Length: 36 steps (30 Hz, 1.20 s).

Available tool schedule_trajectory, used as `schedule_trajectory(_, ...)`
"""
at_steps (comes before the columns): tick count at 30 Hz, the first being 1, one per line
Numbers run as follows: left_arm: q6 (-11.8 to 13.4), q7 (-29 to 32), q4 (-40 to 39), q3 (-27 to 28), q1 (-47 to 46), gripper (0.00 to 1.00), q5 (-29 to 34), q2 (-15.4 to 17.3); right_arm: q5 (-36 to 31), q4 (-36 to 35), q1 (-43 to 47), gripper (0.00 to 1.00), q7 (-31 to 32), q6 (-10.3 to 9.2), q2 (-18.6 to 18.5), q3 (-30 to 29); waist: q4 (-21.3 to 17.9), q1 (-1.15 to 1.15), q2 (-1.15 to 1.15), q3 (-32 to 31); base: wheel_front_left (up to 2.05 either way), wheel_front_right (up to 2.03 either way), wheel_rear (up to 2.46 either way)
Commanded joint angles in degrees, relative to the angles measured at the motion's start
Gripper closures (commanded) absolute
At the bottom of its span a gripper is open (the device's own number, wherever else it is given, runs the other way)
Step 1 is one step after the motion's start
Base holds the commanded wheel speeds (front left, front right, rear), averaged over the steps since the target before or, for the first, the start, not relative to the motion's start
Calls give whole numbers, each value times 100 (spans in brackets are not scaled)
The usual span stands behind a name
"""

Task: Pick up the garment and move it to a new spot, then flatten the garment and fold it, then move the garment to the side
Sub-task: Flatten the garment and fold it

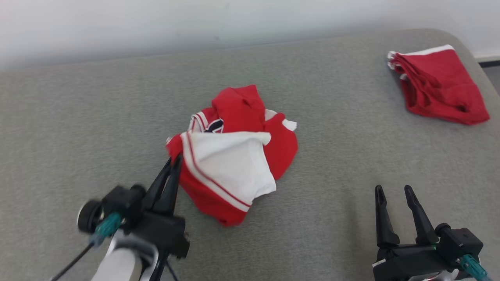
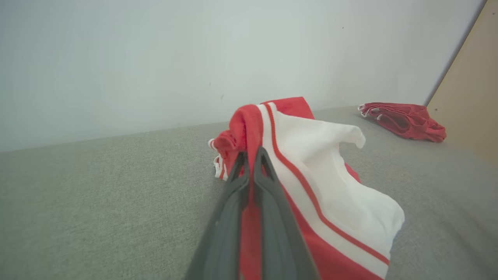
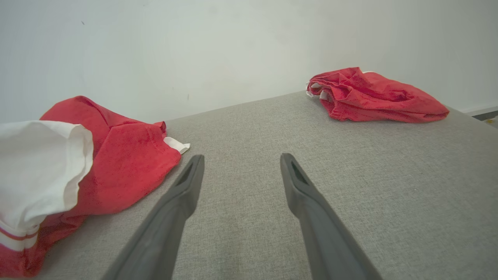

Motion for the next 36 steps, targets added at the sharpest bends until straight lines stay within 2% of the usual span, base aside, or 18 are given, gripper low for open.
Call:
schedule_trajectory(1,40,-70,-55,44,168,100,-39,10,-24,-9,77,0,-25,-11,0,-18,280,0,0,-104,0,0,0)
schedule_trajectory(8,328,-448,-176,581,1353,100,-440,153,-172,22,74,0,-24,-11,-4,-43,703,0,0,-156,0,0,0)
schedule_trajectory(16,225,-577,331,962,1826,100,-663,0,-173,114,109,0,-25,-11,-81,-21,841,0,0,-215,0,0,0)
schedule_trajectory(17,218,-581,405,985,1832,86,-639,-8,-171,116,106,0,-25,-11,-78,-25,843,0,0,-221,0,0,0)
schedule_trajectory(18,190,-585,460,1025,1827,55,-594,-25,-175,118,112,0,-25,-11,-74,-32,847,0,0,-232,0,0,0)
schedule_trajectory(19,208,-588,431,1084,1800,0,-545,-72,-180,115,123,0,-25,-11,-75,-47,856,0,0,-241,0,0,0)
schedule_trajectory(23,223,-585,79,1446,1771,0,-267,-200,-179,103,148,0,-25,-11,-85,-97,895,0,0,-274,0,0,0)
schedule_trajectory(28,126,-582,-442,1835,1849,0,79,-317,-144,126,141,0,-25,-11,-80,-96,893,0,0,-316,0,0,0)
schedule_trajectory(31,30,-582,-583,1841,1747,0,243,-329,-127,153,155,0,-25,-11,-70,-58,850,0,0,-345,0,0,0)
schedule_trajectory(36,-166,-486,-438,1506,1445,0,462,-197,-86,194,139,0,-25,-11,-64,-1,699,0,0,-358,0,0,0)
